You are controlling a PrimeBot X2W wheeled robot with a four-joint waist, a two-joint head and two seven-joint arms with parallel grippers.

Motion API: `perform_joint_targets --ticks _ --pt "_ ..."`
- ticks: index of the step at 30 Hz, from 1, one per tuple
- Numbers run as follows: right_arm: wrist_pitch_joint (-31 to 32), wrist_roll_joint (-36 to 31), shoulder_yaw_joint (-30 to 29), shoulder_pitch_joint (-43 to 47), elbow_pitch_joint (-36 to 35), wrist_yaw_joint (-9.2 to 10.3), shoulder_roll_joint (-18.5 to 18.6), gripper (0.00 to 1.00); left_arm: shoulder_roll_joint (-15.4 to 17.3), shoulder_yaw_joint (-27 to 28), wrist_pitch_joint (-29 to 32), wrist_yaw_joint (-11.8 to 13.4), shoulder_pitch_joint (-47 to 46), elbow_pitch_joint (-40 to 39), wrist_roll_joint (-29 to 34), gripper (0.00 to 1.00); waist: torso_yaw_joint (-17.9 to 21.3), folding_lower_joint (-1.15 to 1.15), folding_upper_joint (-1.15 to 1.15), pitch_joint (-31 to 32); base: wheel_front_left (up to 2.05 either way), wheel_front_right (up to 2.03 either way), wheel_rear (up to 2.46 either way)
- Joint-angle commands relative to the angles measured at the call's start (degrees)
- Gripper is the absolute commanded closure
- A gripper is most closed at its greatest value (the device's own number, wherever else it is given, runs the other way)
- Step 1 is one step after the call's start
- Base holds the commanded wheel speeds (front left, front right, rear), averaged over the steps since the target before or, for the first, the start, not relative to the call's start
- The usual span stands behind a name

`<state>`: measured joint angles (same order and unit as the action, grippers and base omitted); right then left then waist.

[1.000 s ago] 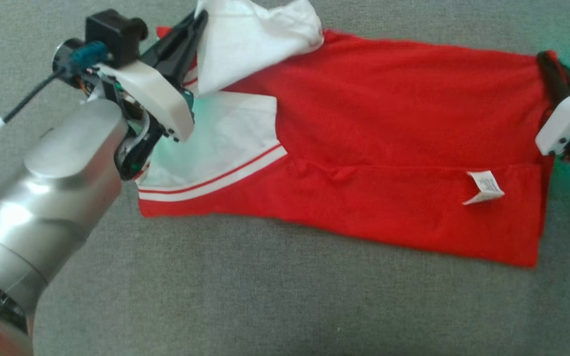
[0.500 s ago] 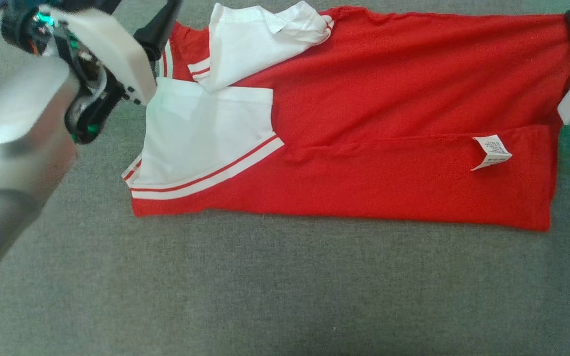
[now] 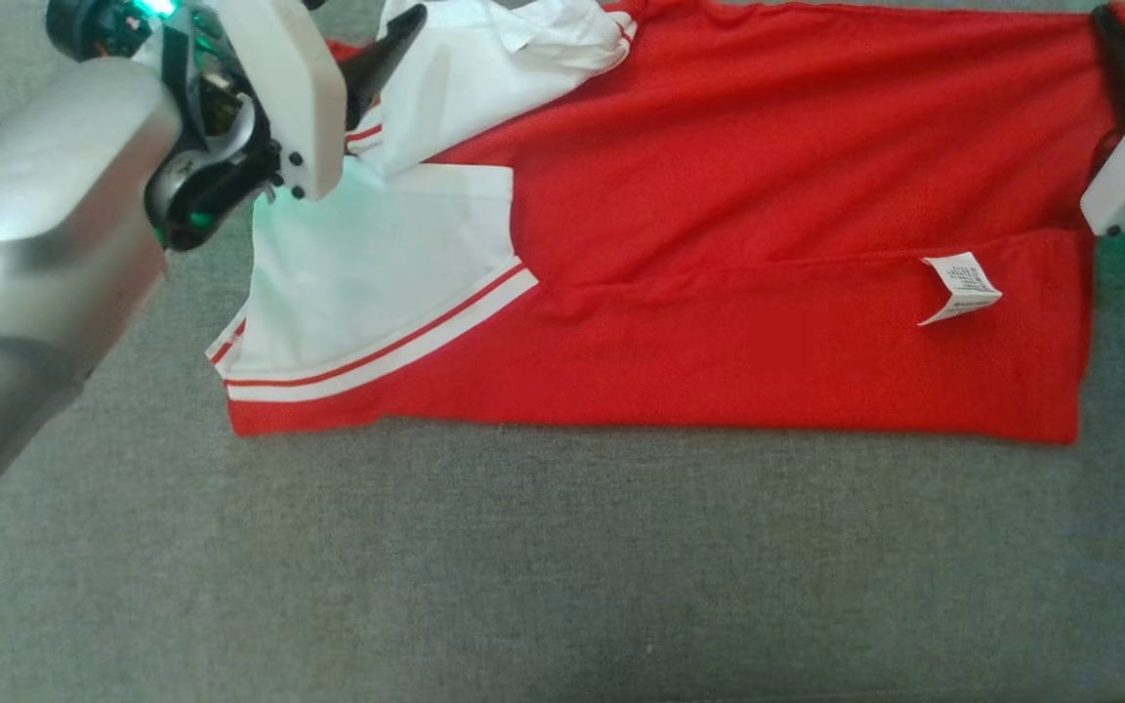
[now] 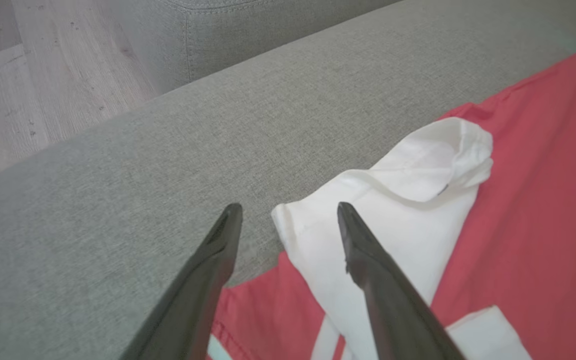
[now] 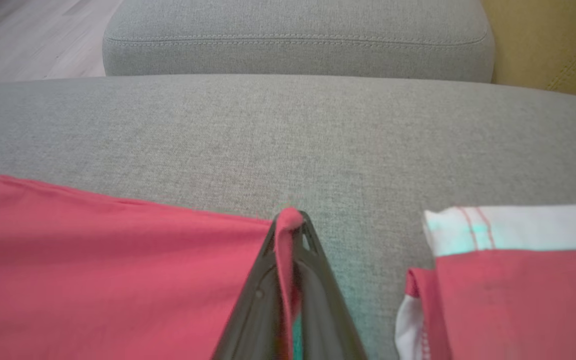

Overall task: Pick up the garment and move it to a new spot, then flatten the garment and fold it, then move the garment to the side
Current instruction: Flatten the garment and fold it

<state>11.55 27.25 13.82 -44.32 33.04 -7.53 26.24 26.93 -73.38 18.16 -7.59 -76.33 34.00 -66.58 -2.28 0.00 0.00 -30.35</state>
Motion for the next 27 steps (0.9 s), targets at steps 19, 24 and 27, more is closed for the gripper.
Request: perform_joint_targets --ticks 19,24,27 --pt "-2.29 1.69 2.28 -1.97 1.31 0.04 0.6 1.0 2.2 0.29 -0.53 0.1 -3.1 -2.34 -1.34 1.0 0.4 0.0 0.0 -0.91 0.0 0.0 0.0" --pt "-2.5 1.94 2.79 -2.56 1.63 0.04 0.49 1.0 2.31 0.23 -2.23 0.1 -3.89 0.59 -0.56 0.17 0.6 0.0 0.0 -0.92 0.0 0.0 0.0" --pt "-2.54 2.25 3.09 -3.0 1.63 0.04 0.17 1.0 1.64 0.18 -1.0 0.1 -4.01 2.33 -0.32 0.0 0.9 0.0 0.0 -1.37 0.0 0.0 0.0"
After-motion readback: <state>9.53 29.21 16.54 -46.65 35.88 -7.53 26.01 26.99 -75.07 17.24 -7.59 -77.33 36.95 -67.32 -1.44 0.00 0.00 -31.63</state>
